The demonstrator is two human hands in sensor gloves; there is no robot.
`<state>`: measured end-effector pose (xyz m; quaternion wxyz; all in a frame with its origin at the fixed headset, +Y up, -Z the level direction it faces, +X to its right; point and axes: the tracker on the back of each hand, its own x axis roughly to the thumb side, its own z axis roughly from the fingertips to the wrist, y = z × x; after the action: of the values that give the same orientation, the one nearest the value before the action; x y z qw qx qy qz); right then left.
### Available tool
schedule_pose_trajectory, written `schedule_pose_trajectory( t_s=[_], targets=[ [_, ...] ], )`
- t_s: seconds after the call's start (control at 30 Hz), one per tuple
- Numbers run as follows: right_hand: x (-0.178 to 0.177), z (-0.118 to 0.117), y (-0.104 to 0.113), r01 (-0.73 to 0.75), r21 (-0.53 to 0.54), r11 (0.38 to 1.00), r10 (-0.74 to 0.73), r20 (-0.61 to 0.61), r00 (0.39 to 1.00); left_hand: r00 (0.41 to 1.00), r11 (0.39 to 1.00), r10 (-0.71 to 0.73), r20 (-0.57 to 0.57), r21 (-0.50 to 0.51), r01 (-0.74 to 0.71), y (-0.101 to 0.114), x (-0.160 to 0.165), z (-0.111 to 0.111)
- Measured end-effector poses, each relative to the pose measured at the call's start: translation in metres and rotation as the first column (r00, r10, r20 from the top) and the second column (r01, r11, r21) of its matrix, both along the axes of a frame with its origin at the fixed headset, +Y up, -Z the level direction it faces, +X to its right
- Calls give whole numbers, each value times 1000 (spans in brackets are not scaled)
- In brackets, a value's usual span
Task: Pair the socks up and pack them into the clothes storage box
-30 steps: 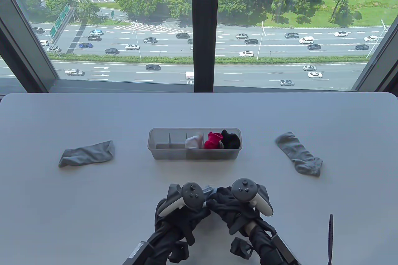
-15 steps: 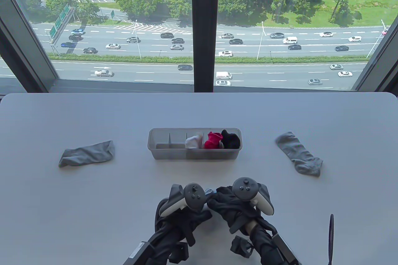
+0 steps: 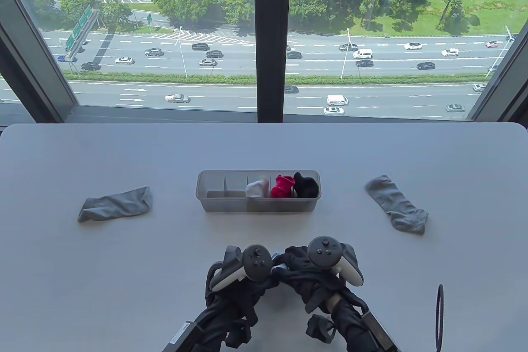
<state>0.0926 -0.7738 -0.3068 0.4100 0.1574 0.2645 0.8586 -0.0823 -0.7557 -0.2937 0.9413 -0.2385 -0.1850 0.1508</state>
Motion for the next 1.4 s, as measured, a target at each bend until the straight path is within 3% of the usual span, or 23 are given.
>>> schedule_pose_trajectory(
  t_s=[0.07,0.23,0.33,0.43,0.6,0.77,0.9,1.0,1.1,1.13,1.23,1.4],
  targets=[
    [0,0,2,-14,22,1000,14,-7,1000,1000,1000,-22,2,-13,22,1,2,-1],
    [-1,4,4,64,25,998,-64,6,998,998,994,-50,-50,92,54,8,0,0],
    [-1,3,14,67,85,994,-69,22,997,999,998,-27,-26,52,28,8,-2,0],
    [-1,4,21,58,147,987,-69,70,995,998,996,-23,-65,82,28,12,-5,0],
    [4,4,24,72,176,982,-94,119,988,993,970,74,-92,238,-50,26,-6,2],
    [5,4,25,112,154,982,-119,32,992,996,981,52,-68,190,-38,26,-6,0],
    [5,3,29,50,209,977,-69,88,994,997,988,9,-74,154,2,26,-5,2],
    [8,5,28,36,254,967,-77,156,985,997,961,-7,-81,274,29,34,1,9],
    [8,6,32,92,249,964,-133,152,979,1000,966,-24,-21,256,28,35,10,12],
    [7,7,31,107,248,963,-146,144,979,995,953,-75,-70,290,92,34,11,12],
    [4,8,30,159,214,964,-189,123,974,990,940,-47,-132,328,89,36,6,10],
    [-5,11,30,160,184,970,-169,34,985,990,923,-66,-127,369,109,40,-1,7]
  ],
)
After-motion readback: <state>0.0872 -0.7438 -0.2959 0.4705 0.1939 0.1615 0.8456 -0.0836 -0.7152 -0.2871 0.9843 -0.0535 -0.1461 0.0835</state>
